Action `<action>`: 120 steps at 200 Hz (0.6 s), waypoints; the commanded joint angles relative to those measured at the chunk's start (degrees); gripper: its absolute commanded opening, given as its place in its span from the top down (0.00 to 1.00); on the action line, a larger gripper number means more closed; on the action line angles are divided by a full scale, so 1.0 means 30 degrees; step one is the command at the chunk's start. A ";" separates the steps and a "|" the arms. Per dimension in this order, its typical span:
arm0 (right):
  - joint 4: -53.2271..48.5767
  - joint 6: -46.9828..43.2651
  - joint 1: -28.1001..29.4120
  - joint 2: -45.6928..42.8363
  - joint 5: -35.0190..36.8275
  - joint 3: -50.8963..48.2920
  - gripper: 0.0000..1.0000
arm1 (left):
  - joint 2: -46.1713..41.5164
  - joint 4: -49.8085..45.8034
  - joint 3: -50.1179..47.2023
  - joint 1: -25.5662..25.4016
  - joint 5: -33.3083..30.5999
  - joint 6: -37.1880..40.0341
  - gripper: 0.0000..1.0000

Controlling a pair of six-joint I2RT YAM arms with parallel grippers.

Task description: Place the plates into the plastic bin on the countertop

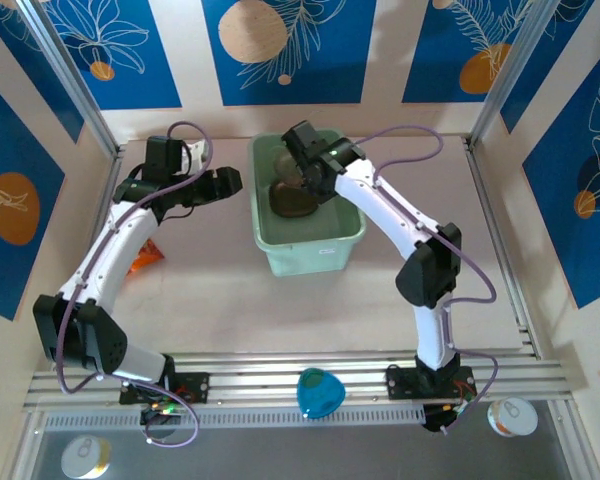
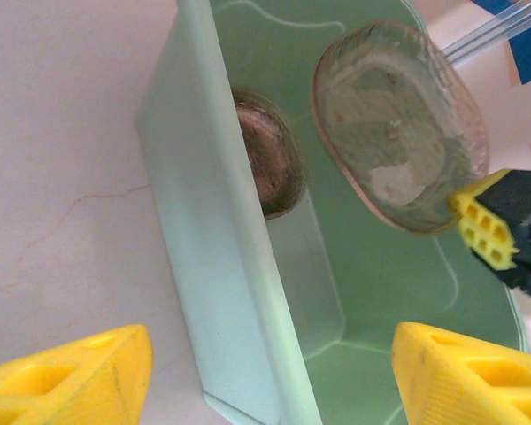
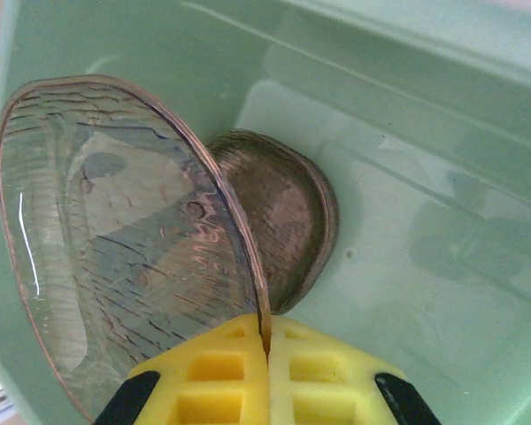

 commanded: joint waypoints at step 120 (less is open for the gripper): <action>-0.2992 0.5295 0.0294 0.6334 0.0469 0.5106 1.00 | 0.0537 -0.1885 0.0475 0.0922 0.1275 0.1394 0.28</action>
